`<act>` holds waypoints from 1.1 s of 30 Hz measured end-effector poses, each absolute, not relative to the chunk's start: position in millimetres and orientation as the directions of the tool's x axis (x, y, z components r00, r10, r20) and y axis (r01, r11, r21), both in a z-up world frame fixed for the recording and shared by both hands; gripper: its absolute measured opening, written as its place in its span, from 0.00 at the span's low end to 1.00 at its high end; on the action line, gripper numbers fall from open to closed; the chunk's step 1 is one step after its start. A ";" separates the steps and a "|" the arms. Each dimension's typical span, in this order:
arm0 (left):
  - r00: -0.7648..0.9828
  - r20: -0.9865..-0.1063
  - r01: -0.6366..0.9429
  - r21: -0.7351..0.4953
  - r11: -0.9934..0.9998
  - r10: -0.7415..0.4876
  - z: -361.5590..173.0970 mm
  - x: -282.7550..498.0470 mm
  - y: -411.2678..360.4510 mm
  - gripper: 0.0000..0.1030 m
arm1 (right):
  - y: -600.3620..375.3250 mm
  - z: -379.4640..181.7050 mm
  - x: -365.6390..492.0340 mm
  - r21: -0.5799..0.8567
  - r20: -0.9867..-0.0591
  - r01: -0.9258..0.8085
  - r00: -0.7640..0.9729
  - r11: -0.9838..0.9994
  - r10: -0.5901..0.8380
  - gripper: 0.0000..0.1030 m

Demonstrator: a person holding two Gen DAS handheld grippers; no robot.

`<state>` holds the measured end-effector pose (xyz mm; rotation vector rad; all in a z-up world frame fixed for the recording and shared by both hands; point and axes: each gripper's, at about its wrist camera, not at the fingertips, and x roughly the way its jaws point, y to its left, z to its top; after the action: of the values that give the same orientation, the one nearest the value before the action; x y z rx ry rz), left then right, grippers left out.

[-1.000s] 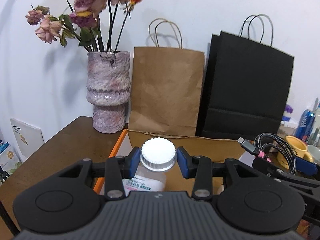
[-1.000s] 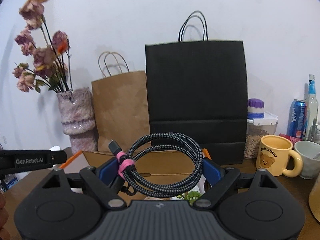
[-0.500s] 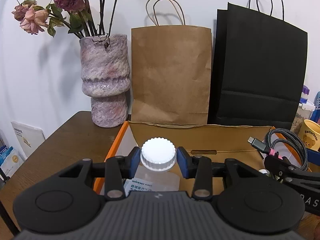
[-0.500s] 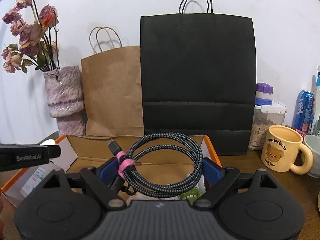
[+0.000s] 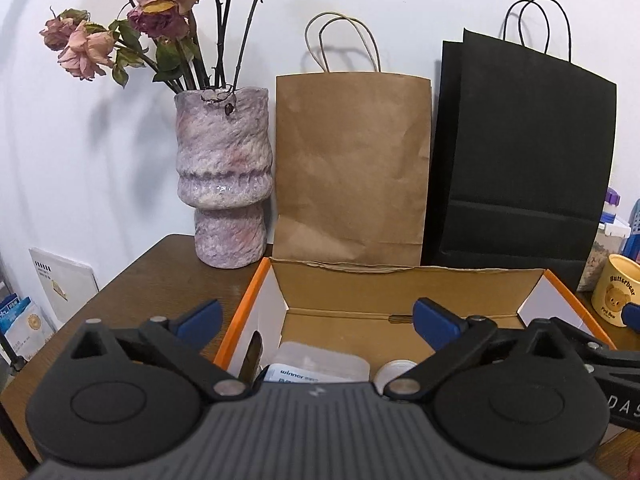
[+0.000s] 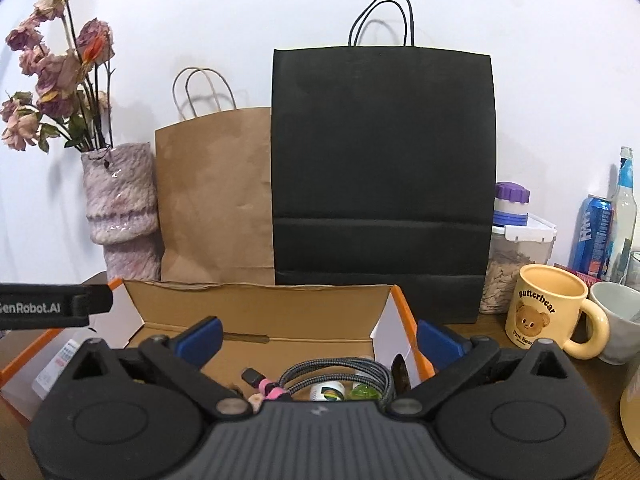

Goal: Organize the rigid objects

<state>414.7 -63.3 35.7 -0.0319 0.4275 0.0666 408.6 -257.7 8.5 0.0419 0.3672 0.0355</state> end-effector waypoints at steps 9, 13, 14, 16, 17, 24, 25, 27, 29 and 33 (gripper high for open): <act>0.908 -0.415 -0.077 -0.026 0.997 0.060 37.7 413.1 -60.9 1.00 | -261.1 9.5 407.5 0.066 -0.363 -0.018 0.931 0.998 0.041 1.00; 0.911 -0.407 -0.079 -0.030 0.996 0.060 41.6 409.1 -59.3 1.00 | -263.8 13.0 405.1 0.077 -0.364 -0.023 0.930 0.997 0.049 1.00; 0.913 -0.405 -0.078 -0.033 0.996 0.058 43.1 407.4 -58.8 1.00 | -264.4 14.2 403.6 0.077 -0.363 -0.023 0.931 0.997 0.049 1.00; 0.915 -0.401 -0.075 -0.036 0.997 0.055 45.9 404.2 -57.9 1.00 | -265.7 17.2 399.1 0.078 -0.358 -0.023 0.933 0.997 0.050 1.00; 0.916 -0.398 -0.073 -0.035 0.997 0.054 47.3 402.5 -57.8 1.00 | -266.4 18.9 397.0 0.079 -0.356 -0.024 0.933 0.997 0.050 1.00; 0.926 -0.376 -0.058 -0.044 0.997 0.038 57.1 380.2 -52.9 1.00 | -269.4 30.6 372.6 0.074 -0.336 -0.037 0.940 0.997 0.060 1.00; 0.927 -0.373 -0.056 -0.046 0.997 0.035 58.3 376.6 -51.6 1.00 | -269.4 31.9 368.2 0.070 -0.335 -0.040 0.940 0.997 0.061 1.00; 0.929 -0.368 -0.052 -0.048 0.997 0.030 61.1 367.5 -49.2 1.00 | -269.8 34.2 358.8 0.061 -0.331 -0.043 0.942 0.997 0.061 1.00; 0.931 -0.364 -0.049 -0.052 0.997 0.026 63.7 358.5 -47.0 1.00 | -270.5 36.4 349.0 0.056 -0.328 -0.047 0.943 0.997 0.063 1.00; 0.933 -0.360 -0.039 -0.058 0.998 0.016 67.0 340.3 -43.3 1.00 | -270.3 40.6 327.1 0.048 -0.327 -0.061 0.942 0.997 0.073 1.00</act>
<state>340.3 -43.3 67.0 -0.0644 0.3672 0.0280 327.1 -270.3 40.6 0.0374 0.3343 0.0685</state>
